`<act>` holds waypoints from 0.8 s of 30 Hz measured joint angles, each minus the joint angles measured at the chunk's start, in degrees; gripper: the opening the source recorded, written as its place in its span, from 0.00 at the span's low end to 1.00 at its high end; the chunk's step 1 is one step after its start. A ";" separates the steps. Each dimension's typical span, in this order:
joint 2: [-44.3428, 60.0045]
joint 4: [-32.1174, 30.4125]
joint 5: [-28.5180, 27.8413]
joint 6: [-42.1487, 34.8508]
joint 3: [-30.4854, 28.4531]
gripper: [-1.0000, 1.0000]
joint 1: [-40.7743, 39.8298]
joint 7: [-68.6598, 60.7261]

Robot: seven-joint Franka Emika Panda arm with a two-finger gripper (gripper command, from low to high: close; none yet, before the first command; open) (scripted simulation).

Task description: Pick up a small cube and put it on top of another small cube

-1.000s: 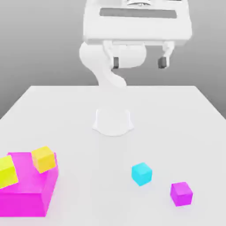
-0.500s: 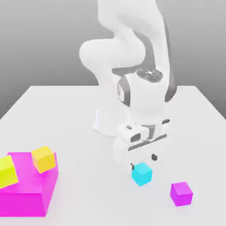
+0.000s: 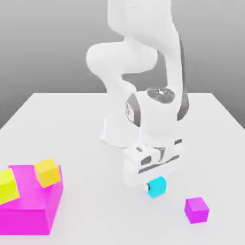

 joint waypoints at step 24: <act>-12.32 13.31 -1.71 -25.37 -19.33 1.00 -25.73 11.06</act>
